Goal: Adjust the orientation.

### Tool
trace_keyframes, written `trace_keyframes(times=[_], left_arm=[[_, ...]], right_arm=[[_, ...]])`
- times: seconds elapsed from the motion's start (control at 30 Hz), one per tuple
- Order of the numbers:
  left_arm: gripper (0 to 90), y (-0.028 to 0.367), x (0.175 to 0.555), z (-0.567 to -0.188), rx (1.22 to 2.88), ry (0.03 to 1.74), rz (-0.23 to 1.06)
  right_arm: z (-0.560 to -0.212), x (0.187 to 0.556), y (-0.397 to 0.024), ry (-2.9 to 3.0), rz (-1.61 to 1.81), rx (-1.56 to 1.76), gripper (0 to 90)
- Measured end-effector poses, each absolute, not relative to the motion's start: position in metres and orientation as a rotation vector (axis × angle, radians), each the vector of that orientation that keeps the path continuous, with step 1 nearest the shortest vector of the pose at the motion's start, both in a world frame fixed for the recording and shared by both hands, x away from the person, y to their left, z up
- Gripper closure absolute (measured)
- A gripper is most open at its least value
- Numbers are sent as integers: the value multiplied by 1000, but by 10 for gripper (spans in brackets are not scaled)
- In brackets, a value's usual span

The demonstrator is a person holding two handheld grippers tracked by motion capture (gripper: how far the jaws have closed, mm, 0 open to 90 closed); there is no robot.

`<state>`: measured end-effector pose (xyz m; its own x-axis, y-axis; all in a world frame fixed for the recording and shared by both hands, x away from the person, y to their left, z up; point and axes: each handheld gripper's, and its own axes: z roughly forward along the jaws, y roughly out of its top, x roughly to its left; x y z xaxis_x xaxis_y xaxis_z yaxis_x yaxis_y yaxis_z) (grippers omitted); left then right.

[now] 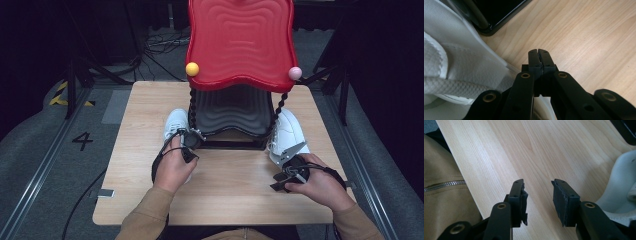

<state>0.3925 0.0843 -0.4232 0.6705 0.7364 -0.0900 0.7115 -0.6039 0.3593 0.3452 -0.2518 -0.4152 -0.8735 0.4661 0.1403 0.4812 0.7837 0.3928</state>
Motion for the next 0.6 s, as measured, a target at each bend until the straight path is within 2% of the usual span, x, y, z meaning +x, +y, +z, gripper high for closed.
trace_keyframes(times=[0.1, 0.2, 0.27, 0.33, 0.6], left_arm=[[895, 85, 391, -420, 2513, 1137, 81], [802, 85, 389, -415, 2505, 1119, 84], [786, 86, 386, -407, 2496, 1089, 76], [725, 88, 381, -397, 2473, 1062, 78], [623, 103, 367, -365, 2465, 1014, 98]], right_arm=[[-415, 345, -251, -2935, -663, -778, 613], [-415, 345, -250, -2937, -662, -777, 611], [-415, 345, -250, -2938, -660, -777, 611], [-416, 345, -250, -2935, -659, -776, 610], [-417, 346, -250, -2933, -656, -774, 609]])
